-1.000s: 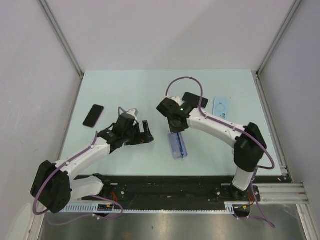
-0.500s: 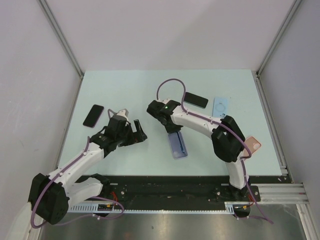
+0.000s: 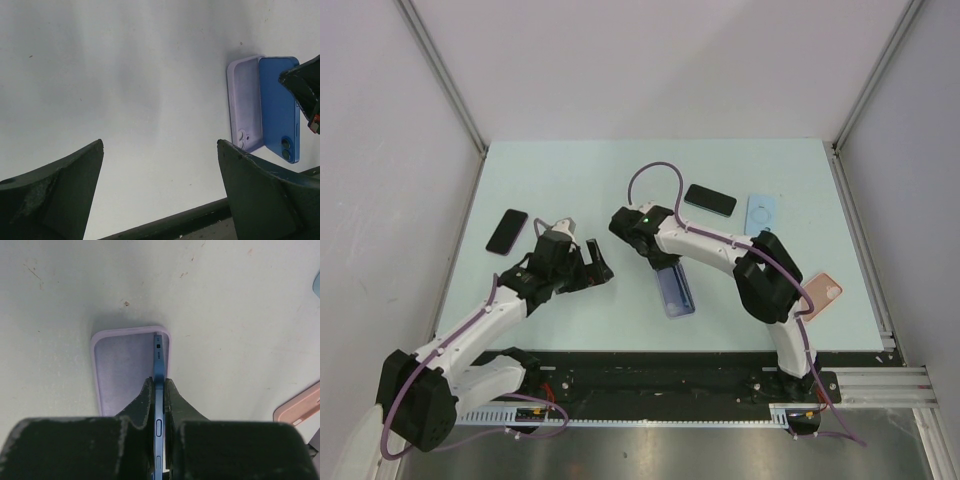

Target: Put the phone into the phone case

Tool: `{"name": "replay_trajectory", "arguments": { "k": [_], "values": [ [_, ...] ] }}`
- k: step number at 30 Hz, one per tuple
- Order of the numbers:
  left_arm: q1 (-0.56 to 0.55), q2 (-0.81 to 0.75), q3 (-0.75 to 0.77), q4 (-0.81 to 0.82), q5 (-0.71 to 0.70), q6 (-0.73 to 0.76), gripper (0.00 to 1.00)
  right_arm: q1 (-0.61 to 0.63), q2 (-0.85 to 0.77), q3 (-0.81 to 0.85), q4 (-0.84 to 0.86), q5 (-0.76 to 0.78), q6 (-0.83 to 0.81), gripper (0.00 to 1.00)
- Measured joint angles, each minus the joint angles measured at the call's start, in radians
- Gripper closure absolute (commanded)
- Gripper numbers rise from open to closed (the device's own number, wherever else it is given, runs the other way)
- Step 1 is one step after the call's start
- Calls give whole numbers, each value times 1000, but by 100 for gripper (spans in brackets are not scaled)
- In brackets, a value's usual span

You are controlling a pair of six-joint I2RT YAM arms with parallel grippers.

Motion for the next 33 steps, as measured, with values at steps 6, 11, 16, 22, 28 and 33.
{"name": "replay_trajectory", "arguments": {
  "k": [6,11,16,22,28,33],
  "values": [
    [1,-1,0,-5,0,-1,0,10,1,-3,20,1,20,75],
    [2,-1,0,-5,0,-8,0,16,1,-31,58,-3,28,69],
    [2,-1,0,-5,0,-16,0,20,1,-77,97,-16,32,66],
    [2,-1,0,-5,1,-23,0,19,1,-106,134,-29,35,55],
    [2,-1,-3,-5,1,-24,0,19,0,-140,179,-46,35,48],
    [2,-1,-4,-5,2,-24,0,13,-4,-159,202,-61,35,44]
  ]
}}
